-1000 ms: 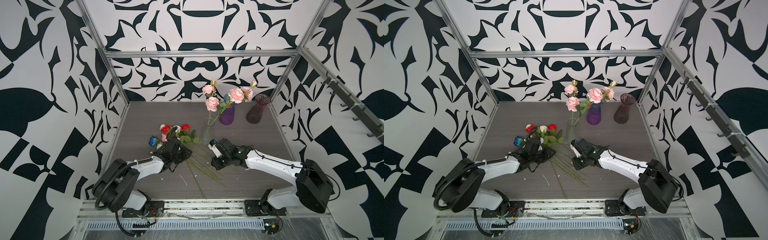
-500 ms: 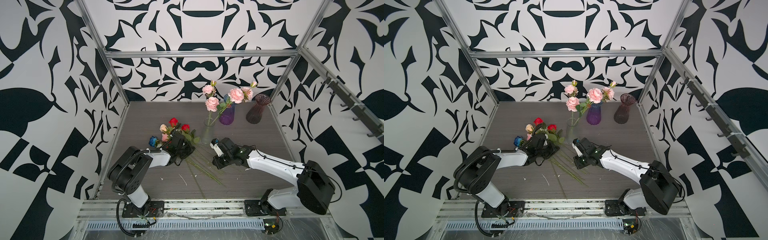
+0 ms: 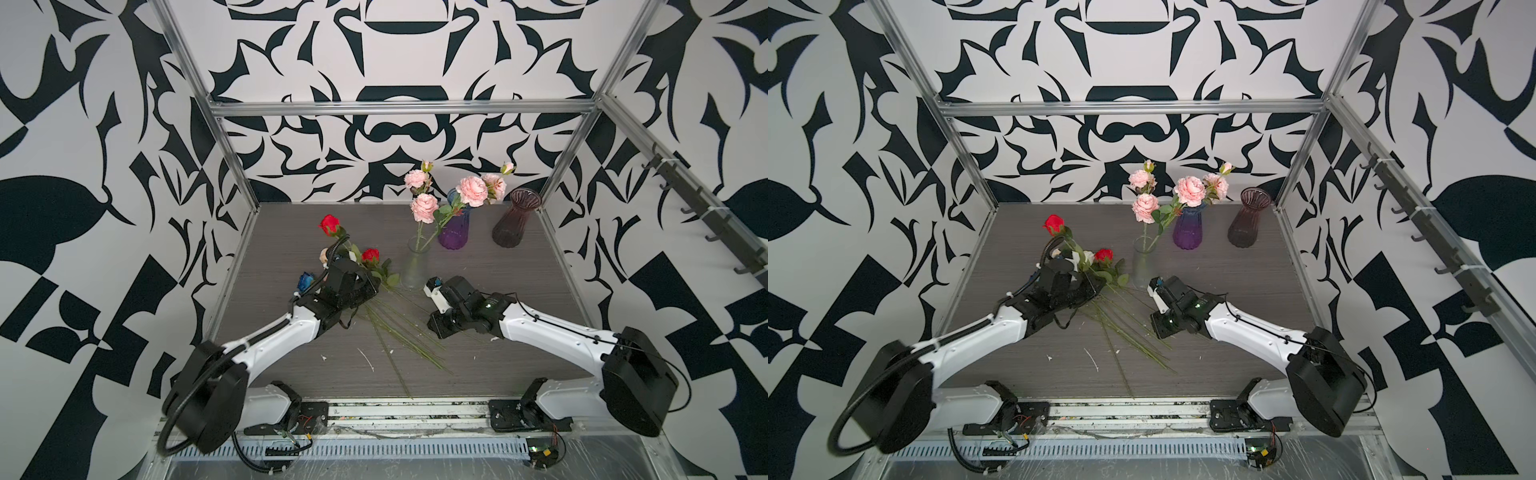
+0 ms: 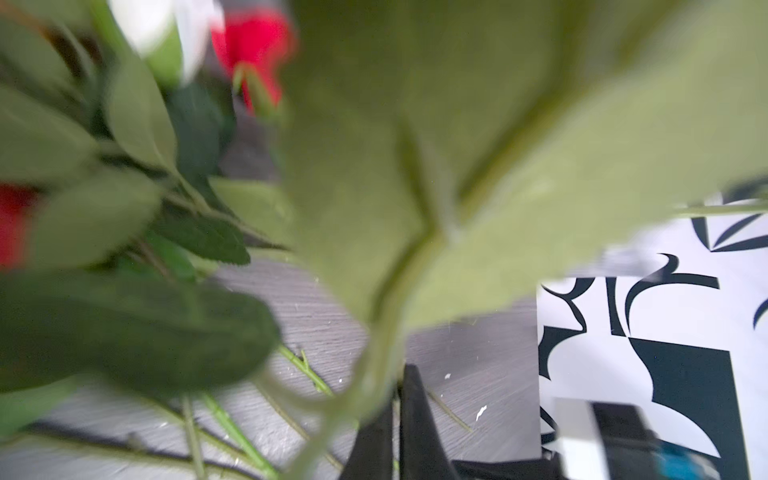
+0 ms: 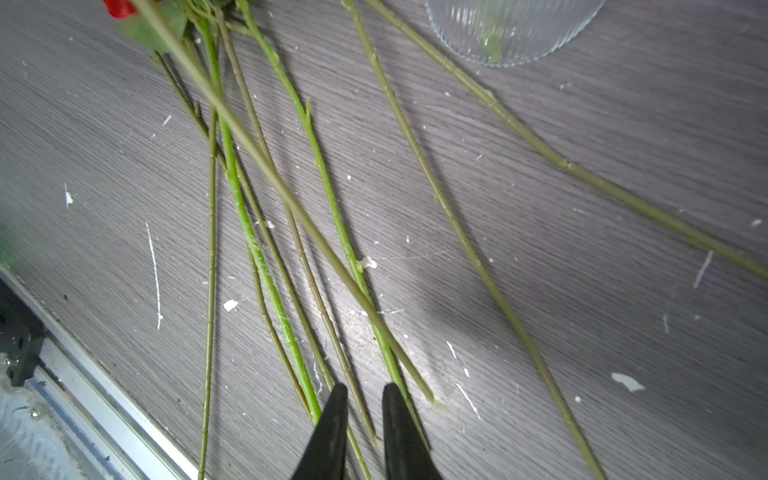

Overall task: Arrange the flowers into the vase
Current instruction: 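Lift the red rose upward out of the pile with the left gripper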

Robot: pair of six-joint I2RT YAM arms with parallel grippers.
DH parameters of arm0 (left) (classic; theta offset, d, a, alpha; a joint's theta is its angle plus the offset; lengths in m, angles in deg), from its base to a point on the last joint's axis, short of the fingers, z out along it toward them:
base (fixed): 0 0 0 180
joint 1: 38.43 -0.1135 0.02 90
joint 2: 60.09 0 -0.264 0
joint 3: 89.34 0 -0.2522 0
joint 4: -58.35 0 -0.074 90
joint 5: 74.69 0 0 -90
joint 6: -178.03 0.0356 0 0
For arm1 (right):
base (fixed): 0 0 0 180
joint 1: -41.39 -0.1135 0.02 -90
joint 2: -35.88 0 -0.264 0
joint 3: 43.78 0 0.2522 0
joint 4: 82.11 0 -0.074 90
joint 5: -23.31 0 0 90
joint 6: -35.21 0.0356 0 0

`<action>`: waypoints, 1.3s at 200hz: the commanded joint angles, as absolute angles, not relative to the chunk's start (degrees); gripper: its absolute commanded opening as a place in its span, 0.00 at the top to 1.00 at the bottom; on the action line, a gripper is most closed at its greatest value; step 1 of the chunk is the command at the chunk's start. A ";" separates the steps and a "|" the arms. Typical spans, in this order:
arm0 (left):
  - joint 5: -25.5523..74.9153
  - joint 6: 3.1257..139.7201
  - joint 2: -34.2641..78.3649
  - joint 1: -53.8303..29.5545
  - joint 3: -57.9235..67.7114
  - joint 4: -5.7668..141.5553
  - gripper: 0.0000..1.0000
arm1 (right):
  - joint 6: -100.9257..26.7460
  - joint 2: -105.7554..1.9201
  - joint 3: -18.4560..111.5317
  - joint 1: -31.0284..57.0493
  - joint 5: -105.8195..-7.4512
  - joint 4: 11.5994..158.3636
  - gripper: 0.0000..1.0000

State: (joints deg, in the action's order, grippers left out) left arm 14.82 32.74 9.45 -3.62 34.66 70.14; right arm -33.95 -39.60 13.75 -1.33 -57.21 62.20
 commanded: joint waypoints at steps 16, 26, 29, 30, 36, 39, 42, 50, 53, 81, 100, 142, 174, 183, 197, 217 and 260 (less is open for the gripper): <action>1.84 49.07 -2.36 -4.27 21.26 84.71 1.00 | -33.31 -36.18 12.54 -0.97 -58.12 63.52 0.80; 1.19 52.88 -3.76 -4.27 17.40 85.81 1.00 | -33.10 -35.34 12.14 -0.97 -58.55 63.55 0.80; 1.16 54.07 -4.00 -4.25 16.07 86.05 1.00 | -33.08 -35.15 12.05 -0.93 -58.66 63.56 0.80; 1.16 54.44 -4.01 -4.25 15.72 86.12 1.00 | -33.08 -35.10 12.07 -0.95 -58.72 63.56 0.80; 1.15 56.21 -3.97 -4.27 13.17 86.83 1.00 | -32.95 -34.68 11.78 -0.88 -58.85 63.61 0.80; 1.10 57.27 -3.94 -4.32 11.74 87.26 1.00 | -32.91 -34.49 11.70 -0.77 -58.86 63.60 0.80; 1.22 58.10 -3.73 -4.25 10.42 87.81 1.00 | -32.91 -34.37 11.66 -0.79 -58.94 63.60 0.80; 1.49 59.96 -3.01 -4.25 6.93 88.96 1.00 | -32.81 -34.05 11.51 -0.71 -58.96 63.66 0.80; 1.56 60.68 -2.68 -4.28 5.74 89.37 1.00 | -32.77 -34.06 11.41 -0.71 -58.95 63.65 0.80; 2.38 66.25 1.38 -4.25 -2.77 90.57 1.00 | -32.56 -33.66 11.21 -0.53 -59.04 63.87 0.80; 2.69 68.77 4.95 -4.27 -7.55 92.37 1.00 | -32.55 -33.53 11.16 -0.53 -59.37 63.74 0.81; 4.94 70.14 10.87 -4.32 -10.73 91.33 1.00 | -32.42 -33.12 11.00 -0.53 -59.66 63.67 0.80; 7.49 69.59 15.97 -4.29 -12.07 90.63 1.00 | -32.55 -33.39 11.12 -0.53 -59.59 63.57 0.81; 7.92 69.18 16.68 -4.32 -12.35 90.39 1.00 | -32.62 -33.39 11.12 -0.53 -59.61 63.57 0.81; 8.36 68.79 17.54 -4.32 -12.85 89.90 1.00 | -32.64 -33.37 11.13 -0.53 -59.68 63.57 0.81; 8.59 68.77 18.19 -4.25 -14.00 89.86 1.00 | -32.73 -33.46 11.20 -0.54 -59.57 63.57 0.81; 9.76 68.53 18.39 -4.24 -17.55 90.71 1.00 | -32.99 -34.04 11.48 -0.53 -59.25 63.63 0.82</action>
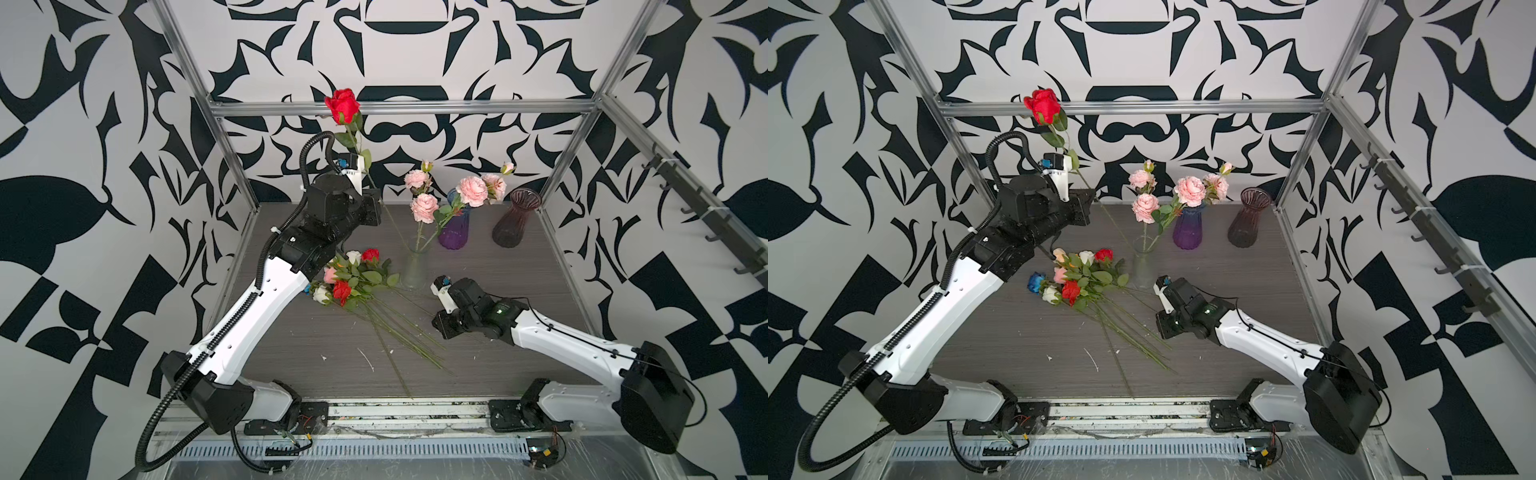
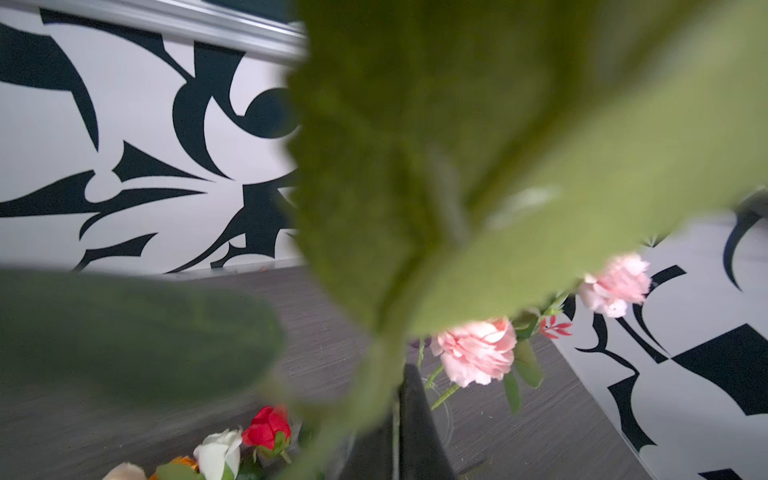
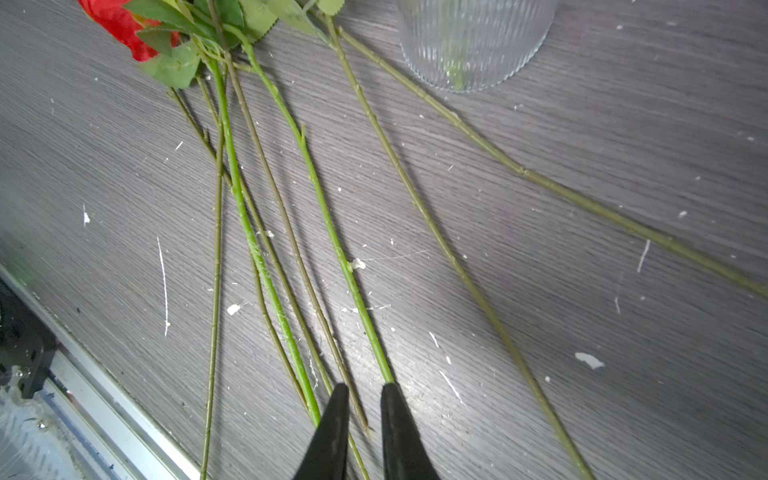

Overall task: Arrange the flowers into the vase
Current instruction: 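Lift the red rose upward out of the pile with the left gripper, then carry the red rose over the clear vase and lower its stem in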

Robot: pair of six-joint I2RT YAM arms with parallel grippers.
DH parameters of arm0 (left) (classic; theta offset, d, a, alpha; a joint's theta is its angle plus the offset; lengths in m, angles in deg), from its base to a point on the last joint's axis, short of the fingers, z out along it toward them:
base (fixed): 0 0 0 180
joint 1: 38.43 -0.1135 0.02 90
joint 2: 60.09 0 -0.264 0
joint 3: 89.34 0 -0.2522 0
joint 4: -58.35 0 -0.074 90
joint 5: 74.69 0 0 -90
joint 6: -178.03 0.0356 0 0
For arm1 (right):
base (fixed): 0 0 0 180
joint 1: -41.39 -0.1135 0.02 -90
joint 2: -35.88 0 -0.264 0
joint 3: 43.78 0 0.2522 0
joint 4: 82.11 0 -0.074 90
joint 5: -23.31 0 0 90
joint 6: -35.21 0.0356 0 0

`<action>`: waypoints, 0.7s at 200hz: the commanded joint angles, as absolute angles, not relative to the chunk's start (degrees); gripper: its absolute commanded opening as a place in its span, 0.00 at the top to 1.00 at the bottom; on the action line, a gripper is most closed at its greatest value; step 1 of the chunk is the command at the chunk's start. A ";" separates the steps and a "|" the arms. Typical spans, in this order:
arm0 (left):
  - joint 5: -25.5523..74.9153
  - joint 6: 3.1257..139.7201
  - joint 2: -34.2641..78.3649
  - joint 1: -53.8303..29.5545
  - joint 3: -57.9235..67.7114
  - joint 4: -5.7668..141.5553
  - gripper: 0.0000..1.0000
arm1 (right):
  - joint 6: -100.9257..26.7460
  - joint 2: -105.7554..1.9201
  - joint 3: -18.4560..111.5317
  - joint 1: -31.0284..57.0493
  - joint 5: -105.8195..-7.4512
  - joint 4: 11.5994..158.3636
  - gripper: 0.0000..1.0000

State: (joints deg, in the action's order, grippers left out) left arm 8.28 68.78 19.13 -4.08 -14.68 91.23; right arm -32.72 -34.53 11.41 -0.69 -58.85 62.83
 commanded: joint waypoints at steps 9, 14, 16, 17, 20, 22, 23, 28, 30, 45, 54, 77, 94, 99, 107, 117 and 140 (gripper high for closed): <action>10.01 68.44 18.47 -4.29 -18.16 90.70 1.00 | -33.16 -34.32 11.69 -0.53 -59.22 63.44 0.82; 10.04 68.47 18.50 -4.30 -18.39 90.80 1.00 | -33.25 -34.42 11.69 -0.53 -59.22 63.31 0.82; 10.04 68.44 18.55 -4.25 -18.54 90.85 1.00 | -33.32 -34.51 11.72 -0.53 -59.22 63.17 0.82; 10.04 68.48 18.61 -4.29 -18.59 90.88 1.00 | -33.33 -34.52 11.77 -0.53 -59.31 63.15 0.82; 10.04 68.44 18.65 -4.31 -18.71 90.90 1.00 | -33.32 -34.59 11.86 -0.54 -59.31 63.07 0.82; 10.04 68.50 18.70 -4.28 -18.77 90.92 1.00 | -33.40 -34.62 11.87 -0.53 -59.37 63.00 0.82; 10.04 68.55 18.72 -4.30 -18.79 90.92 1.00 | -33.42 -34.61 11.85 -0.53 -59.38 63.02 0.82; 9.96 68.64 18.87 -4.28 -18.90 91.06 1.00 | -33.43 -34.76 11.91 -0.53 -59.31 62.89 0.82; 9.95 68.72 18.84 -4.25 -18.97 91.02 1.00 | -33.43 -34.78 11.91 -0.53 -59.31 62.87 0.82; 9.77 69.11 19.48 -4.31 -19.08 91.02 1.00 | -33.43 -34.58 11.82 -0.53 -59.35 63.00 0.82; 9.77 69.26 19.86 -4.28 -18.95 90.92 1.00 | -33.43 -34.48 11.73 -0.53 -59.33 63.07 0.82; 9.52 69.48 21.05 -4.28 -18.29 90.42 1.00 | -33.43 -34.38 11.69 -0.53 -59.37 63.06 0.82; 9.69 69.50 21.85 -4.27 -17.72 90.04 1.00 | -33.35 -34.26 11.58 -0.53 -59.33 63.17 0.82; 9.75 69.44 22.05 -4.32 -17.52 89.97 1.00 | -33.34 -34.23 11.56 -0.53 -59.35 63.19 0.82; 9.90 69.35 22.41 -4.24 -17.30 89.81 1.00 | -33.34 -34.23 11.56 -0.54 -59.31 63.29 0.82; 10.10 69.14 22.74 -4.31 -16.87 89.61 1.00 | -33.34 -34.20 11.57 -0.53 -59.22 63.37 0.82; 10.88 68.63 23.31 -4.24 -16.05 89.52 1.00 | -33.34 -34.26 11.56 -0.53 -59.04 63.55 0.82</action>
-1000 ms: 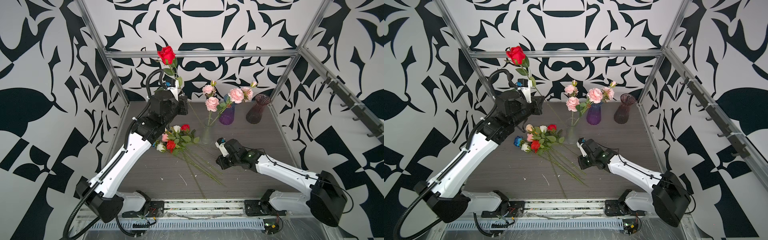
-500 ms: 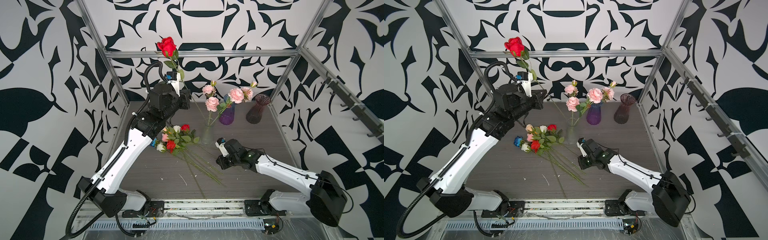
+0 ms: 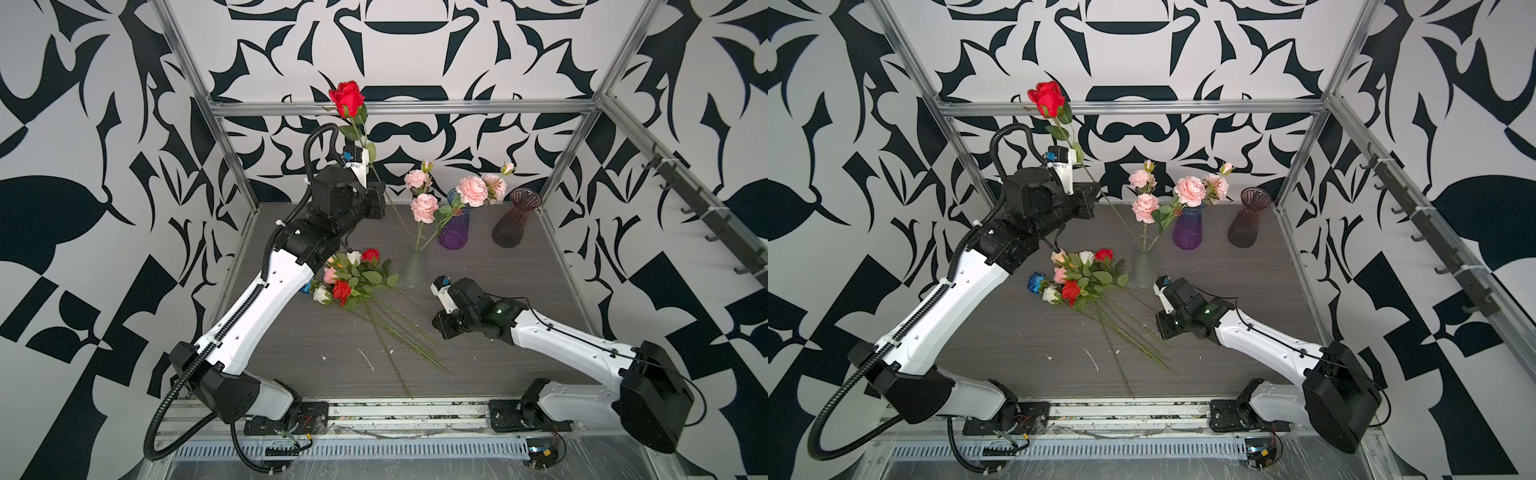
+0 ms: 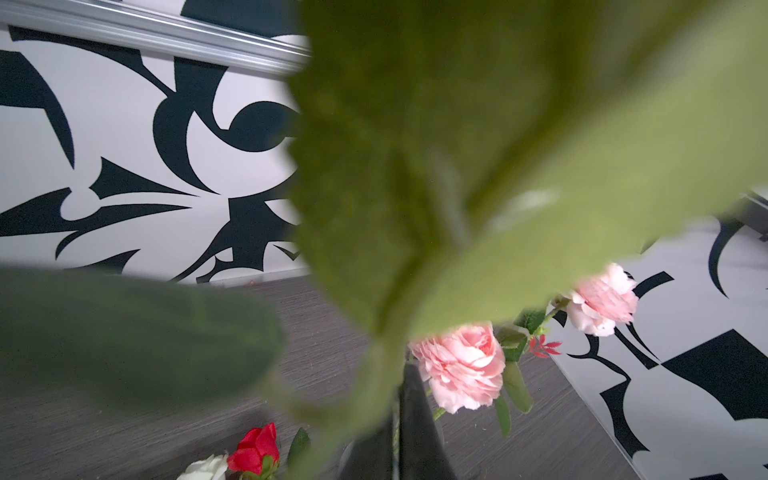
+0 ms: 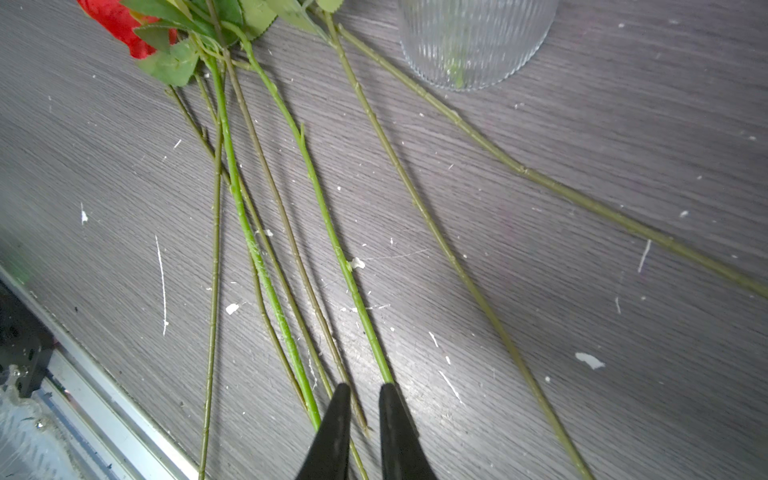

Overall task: Arrange the flowers into the vase
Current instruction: 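Carry the red rose over the clear vase and lower its stem in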

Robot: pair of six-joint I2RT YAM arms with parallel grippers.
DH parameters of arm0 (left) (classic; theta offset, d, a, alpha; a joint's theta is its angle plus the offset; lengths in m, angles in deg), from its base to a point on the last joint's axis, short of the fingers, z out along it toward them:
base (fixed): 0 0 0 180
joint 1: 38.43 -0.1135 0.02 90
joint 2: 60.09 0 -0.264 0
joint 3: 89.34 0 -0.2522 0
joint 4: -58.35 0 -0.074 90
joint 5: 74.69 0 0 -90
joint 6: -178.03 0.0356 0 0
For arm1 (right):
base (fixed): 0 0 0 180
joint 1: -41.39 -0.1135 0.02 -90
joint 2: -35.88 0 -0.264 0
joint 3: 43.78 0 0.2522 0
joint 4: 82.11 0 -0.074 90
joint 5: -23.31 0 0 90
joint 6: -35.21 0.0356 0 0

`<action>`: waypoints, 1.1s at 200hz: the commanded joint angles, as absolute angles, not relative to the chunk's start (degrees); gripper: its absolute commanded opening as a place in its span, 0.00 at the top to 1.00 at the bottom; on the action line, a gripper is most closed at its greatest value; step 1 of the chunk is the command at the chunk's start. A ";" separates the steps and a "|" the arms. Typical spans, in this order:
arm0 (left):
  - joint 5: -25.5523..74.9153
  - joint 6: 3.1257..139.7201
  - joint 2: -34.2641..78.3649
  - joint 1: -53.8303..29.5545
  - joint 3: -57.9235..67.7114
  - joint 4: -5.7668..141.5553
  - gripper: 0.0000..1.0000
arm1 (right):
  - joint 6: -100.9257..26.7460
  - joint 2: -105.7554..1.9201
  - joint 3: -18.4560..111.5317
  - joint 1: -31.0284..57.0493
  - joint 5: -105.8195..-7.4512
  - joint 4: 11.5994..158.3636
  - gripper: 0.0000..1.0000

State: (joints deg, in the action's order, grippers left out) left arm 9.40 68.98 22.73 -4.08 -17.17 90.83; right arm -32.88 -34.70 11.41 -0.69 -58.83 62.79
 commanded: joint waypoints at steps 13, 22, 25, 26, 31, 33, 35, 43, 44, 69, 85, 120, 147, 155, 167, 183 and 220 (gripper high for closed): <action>11.56 68.27 23.52 -4.29 -15.61 89.57 1.00 | -33.27 -34.33 11.56 -0.53 -59.04 63.52 0.82; 12.08 68.02 23.66 -4.29 -15.32 89.56 1.00 | -33.27 -34.26 11.56 -0.53 -59.04 63.55 0.82; 12.26 67.98 23.66 -4.24 -15.24 89.62 1.00 | -33.27 -34.32 11.56 -0.53 -59.02 63.62 0.82; 12.33 67.99 23.71 -4.24 -15.23 89.61 1.00 | -33.31 -34.33 11.56 -0.53 -58.99 63.64 0.82; 12.68 67.84 23.80 -4.26 -15.19 89.68 1.00 | -33.26 -34.33 11.56 -0.53 -58.98 63.57 0.82; 12.78 67.80 23.83 -4.24 -15.16 89.69 1.00 | -33.26 -34.40 11.56 -0.53 -59.00 63.59 0.82; 12.88 67.74 23.93 -4.24 -15.16 89.76 1.00 | -33.23 -34.38 11.56 -0.53 -58.94 63.64 0.82; 13.43 67.73 24.22 -4.24 -15.29 89.99 1.00 | -33.27 -34.49 11.57 -0.53 -58.87 63.64 0.82; 13.49 67.73 24.25 -4.24 -15.39 90.06 1.00 | -33.26 -34.46 11.56 -0.53 -58.87 63.64 0.82; 15.29 67.71 26.35 -4.31 -16.98 92.09 1.00 | -33.29 -34.60 11.65 -0.53 -58.81 63.70 0.82; 16.07 67.23 27.05 -4.25 -16.78 91.83 1.00 | -33.34 -34.47 11.56 -0.57 -58.85 63.66 0.82; 16.70 66.37 27.84 -4.29 -15.59 90.68 1.00 | -33.21 -34.28 11.55 -0.53 -58.87 63.70 0.82; 17.41 66.01 28.49 -4.27 -15.44 90.53 1.00 | -33.25 -34.27 11.52 -0.53 -58.89 63.66 0.82; 17.71 65.90 28.67 -4.30 -15.47 90.46 1.00 | -33.25 -34.29 11.52 -0.53 -58.92 63.66 0.82; 18.69 66.20 29.00 -4.25 -15.72 90.49 0.62 | -33.26 -34.27 11.47 -0.53 -58.91 63.70 0.82; 20.57 67.22 29.55 -4.31 -16.83 91.36 0.25 | -33.26 -34.28 11.52 -0.53 -58.93 63.67 0.82; 23.60 68.87 29.61 -4.91 -18.68 94.52 0.20 | -33.25 -34.32 11.56 -0.53 -59.03 63.59 0.82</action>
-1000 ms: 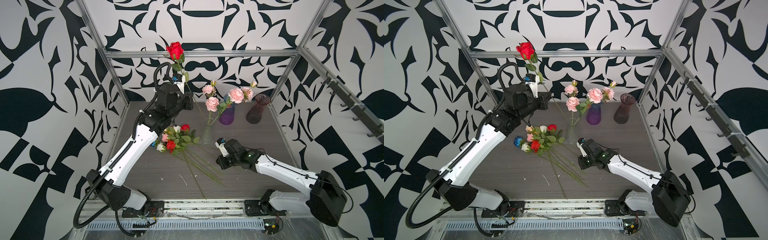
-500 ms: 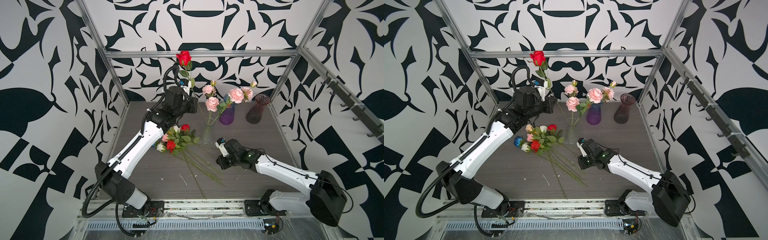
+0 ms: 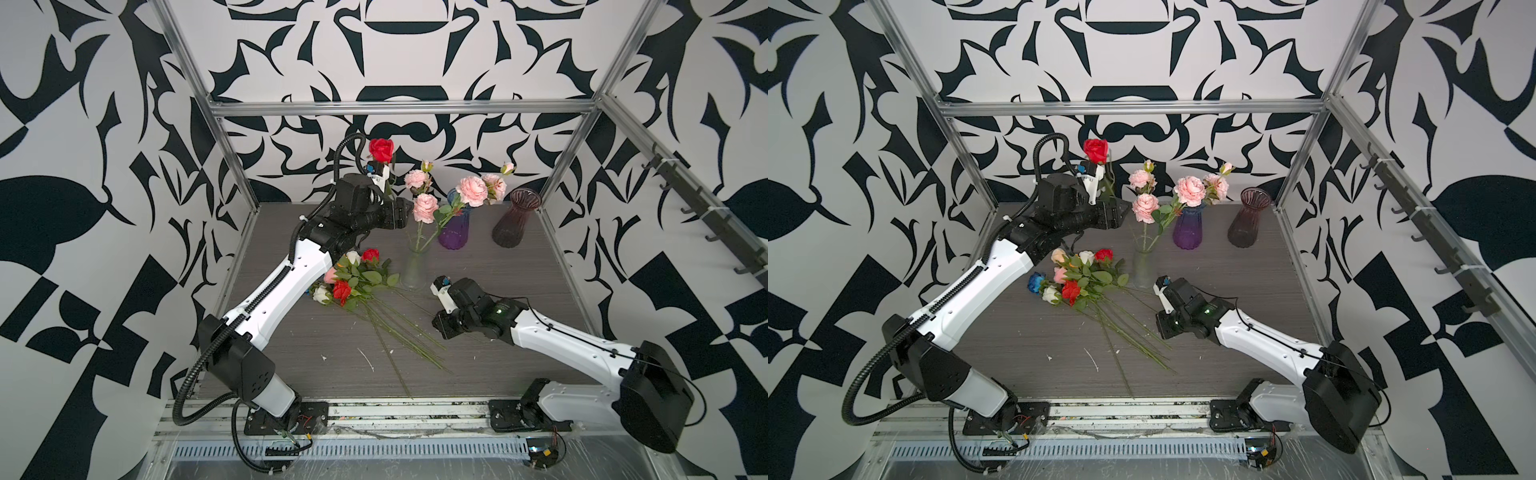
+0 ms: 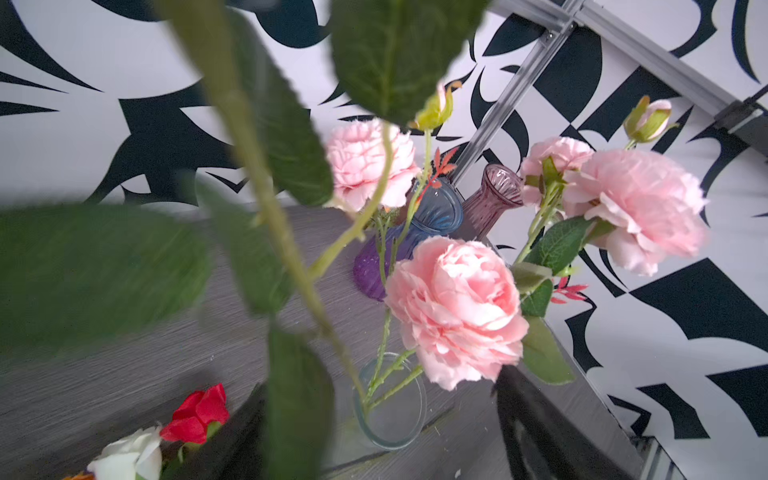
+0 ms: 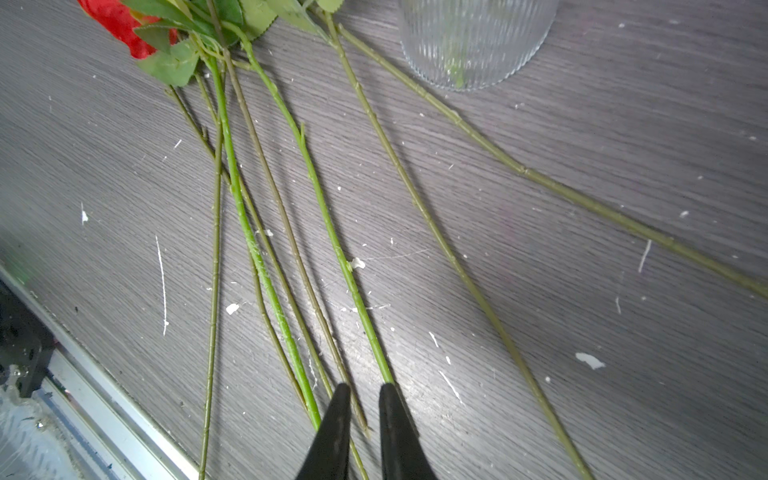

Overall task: Arrange the flowers into the vase
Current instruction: 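Carry the red rose over the clear vase and lower its stem in, then release the red rose and withdraw the left gripper while the right gripper rises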

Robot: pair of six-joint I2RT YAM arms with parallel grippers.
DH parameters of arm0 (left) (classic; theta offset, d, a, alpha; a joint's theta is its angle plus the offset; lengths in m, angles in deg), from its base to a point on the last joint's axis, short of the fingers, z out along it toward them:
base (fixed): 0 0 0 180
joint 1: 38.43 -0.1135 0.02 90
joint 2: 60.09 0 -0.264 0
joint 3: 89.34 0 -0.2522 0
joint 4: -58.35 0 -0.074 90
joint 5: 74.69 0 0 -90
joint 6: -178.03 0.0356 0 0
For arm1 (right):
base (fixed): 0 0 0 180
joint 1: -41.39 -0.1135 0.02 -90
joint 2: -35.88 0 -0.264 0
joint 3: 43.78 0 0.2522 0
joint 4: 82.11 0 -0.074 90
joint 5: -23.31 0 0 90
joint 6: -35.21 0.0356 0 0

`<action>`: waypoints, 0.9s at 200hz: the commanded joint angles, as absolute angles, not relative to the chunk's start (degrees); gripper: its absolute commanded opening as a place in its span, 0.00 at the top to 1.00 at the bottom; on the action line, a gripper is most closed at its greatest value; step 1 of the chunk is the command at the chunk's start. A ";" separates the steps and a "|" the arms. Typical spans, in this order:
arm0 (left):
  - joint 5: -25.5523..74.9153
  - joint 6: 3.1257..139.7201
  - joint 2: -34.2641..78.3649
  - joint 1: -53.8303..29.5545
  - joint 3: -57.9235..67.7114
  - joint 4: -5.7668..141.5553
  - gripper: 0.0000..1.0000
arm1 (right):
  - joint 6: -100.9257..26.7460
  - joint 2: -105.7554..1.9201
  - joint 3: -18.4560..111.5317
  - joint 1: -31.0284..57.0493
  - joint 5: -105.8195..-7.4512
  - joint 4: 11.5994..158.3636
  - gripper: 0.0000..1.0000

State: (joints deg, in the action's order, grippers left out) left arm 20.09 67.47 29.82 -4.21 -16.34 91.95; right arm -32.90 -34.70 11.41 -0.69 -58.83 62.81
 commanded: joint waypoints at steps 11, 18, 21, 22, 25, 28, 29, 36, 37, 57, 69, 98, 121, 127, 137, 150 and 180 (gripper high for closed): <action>24.61 68.88 28.85 -5.46 -18.03 94.68 0.20 | -33.20 -34.32 11.56 -0.53 -59.00 63.63 0.82; 24.97 68.87 28.09 -5.68 -17.34 94.56 0.20 | -33.26 -34.30 11.56 -0.53 -58.95 63.61 0.82; 25.04 68.91 27.68 -5.80 -16.89 94.49 0.20 | -33.26 -34.31 11.56 -0.53 -59.00 63.57 0.82; 25.10 68.89 27.52 -5.86 -16.75 94.46 0.20 | -33.26 -34.28 11.56 -0.53 -58.98 63.57 0.82; 25.21 68.92 27.26 -5.99 -16.21 94.40 0.20 | -33.26 -34.32 11.56 -0.53 -58.99 63.50 0.82; 25.38 68.91 26.67 -6.09 -15.66 94.31 0.20 | -33.26 -34.34 11.56 -0.53 -58.96 63.55 0.82; 25.40 68.84 26.48 -6.09 -15.48 94.29 0.20 | -33.26 -34.34 11.56 -0.53 -58.96 63.56 0.82; 25.68 68.73 25.21 -6.30 -14.04 94.03 0.20 | -33.26 -34.34 11.64 -0.53 -58.89 63.56 0.82; 25.72 68.71 25.01 -6.32 -13.79 93.97 0.20 | -33.26 -34.30 11.64 -0.53 -58.92 63.52 0.82; 26.36 68.44 20.06 -6.63 -7.49 92.13 0.21 | -33.20 -33.83 11.41 -0.29 -58.71 63.60 0.81; 27.14 68.37 16.66 -6.70 -2.79 90.68 0.21 | -33.21 -32.88 11.00 0.17 -58.17 63.94 0.81; 27.10 67.67 7.50 -6.87 8.49 87.97 0.21 | -33.64 -27.91 9.74 0.37 -58.16 64.40 0.80; 27.91 67.04 3.30 -6.98 14.66 87.65 0.21 | -34.31 -22.36 9.16 0.37 -60.28 65.62 0.74; 27.98 67.10 2.57 -6.96 15.76 87.88 0.22 | -34.39 -20.76 9.10 0.36 -61.54 66.25 0.72; 28.15 66.92 1.39 -6.96 17.01 88.81 0.22 | -34.88 -18.45 8.82 0.37 -64.42 67.78 0.68; 27.99 65.64 -0.57 -6.97 19.36 89.17 0.22 | -35.82 -16.50 8.27 0.35 -68.48 71.02 0.67; 28.18 56.77 -8.62 -6.96 32.97 81.95 0.24 | -44.11 -19.37 6.35 0.35 -71.26 81.29 0.64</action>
State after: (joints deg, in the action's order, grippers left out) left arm 27.12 64.35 -2.60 -6.66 23.88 87.05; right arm -37.14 -16.67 8.20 0.18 -66.44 70.72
